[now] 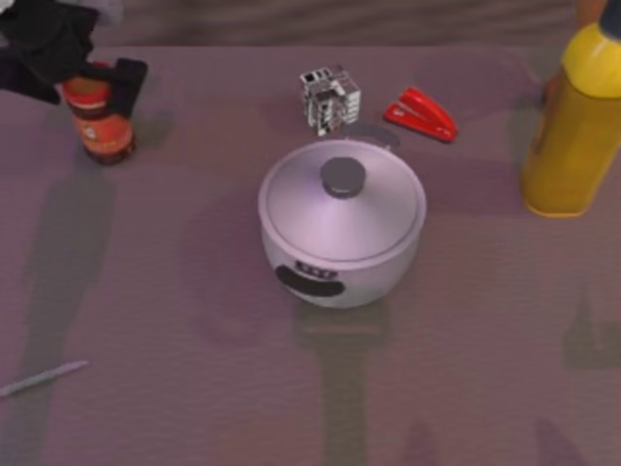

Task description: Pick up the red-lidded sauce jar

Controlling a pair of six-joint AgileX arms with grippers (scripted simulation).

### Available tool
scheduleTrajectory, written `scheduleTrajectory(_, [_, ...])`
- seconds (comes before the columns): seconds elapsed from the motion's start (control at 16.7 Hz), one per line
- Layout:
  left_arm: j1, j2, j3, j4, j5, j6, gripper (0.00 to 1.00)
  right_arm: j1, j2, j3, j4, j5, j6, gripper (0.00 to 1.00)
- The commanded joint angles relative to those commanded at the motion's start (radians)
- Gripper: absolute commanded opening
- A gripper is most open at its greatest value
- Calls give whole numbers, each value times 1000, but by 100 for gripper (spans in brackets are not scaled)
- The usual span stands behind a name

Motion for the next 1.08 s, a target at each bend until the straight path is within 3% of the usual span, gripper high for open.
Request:
scheduleTrajectory(0.24, [0,3,-1,3,0,0,100,0,0,0,0,0,0,100])
scheduleTrajectory(1.02, [0,3,-1,3,0,0,2,0,0,0,0,0,0,100])
scheduleTrajectory(1.08, [0,3,-1,3,0,0,0,0,0,0,0,0,0,100])
